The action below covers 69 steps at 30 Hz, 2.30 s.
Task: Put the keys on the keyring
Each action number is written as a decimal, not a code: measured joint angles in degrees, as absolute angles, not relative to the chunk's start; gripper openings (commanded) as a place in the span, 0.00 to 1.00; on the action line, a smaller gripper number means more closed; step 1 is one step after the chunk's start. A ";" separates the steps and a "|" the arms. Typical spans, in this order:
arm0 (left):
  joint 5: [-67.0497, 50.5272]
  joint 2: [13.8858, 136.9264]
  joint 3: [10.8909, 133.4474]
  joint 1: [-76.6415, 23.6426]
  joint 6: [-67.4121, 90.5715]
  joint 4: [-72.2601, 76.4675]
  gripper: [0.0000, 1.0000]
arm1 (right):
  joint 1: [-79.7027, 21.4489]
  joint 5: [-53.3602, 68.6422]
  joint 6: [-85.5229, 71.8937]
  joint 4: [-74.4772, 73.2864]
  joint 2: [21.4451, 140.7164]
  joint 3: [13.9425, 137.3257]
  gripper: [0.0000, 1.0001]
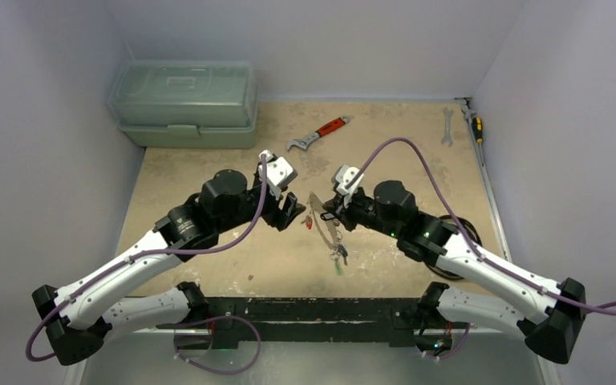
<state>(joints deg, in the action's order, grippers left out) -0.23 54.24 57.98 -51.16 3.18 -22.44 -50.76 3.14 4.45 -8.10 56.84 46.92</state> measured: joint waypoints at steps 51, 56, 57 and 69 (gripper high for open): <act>-5.80 62.00 45.30 -50.76 2.28 14.11 0.00 | -50.89 -5.96 -4.80 -8.95 54.57 51.68 0.00; -6.02 59.00 45.30 -50.74 2.09 12.40 0.01 | -50.96 -6.52 -5.10 -9.89 54.22 51.68 0.00; -6.22 57.78 45.30 -50.74 1.87 11.55 0.03 | -50.98 -6.50 -5.15 -9.89 54.08 51.68 0.00; -2.81 49.06 49.63 -50.74 -2.61 -4.47 0.84 | -51.05 -6.09 -4.78 -9.93 53.39 51.68 0.00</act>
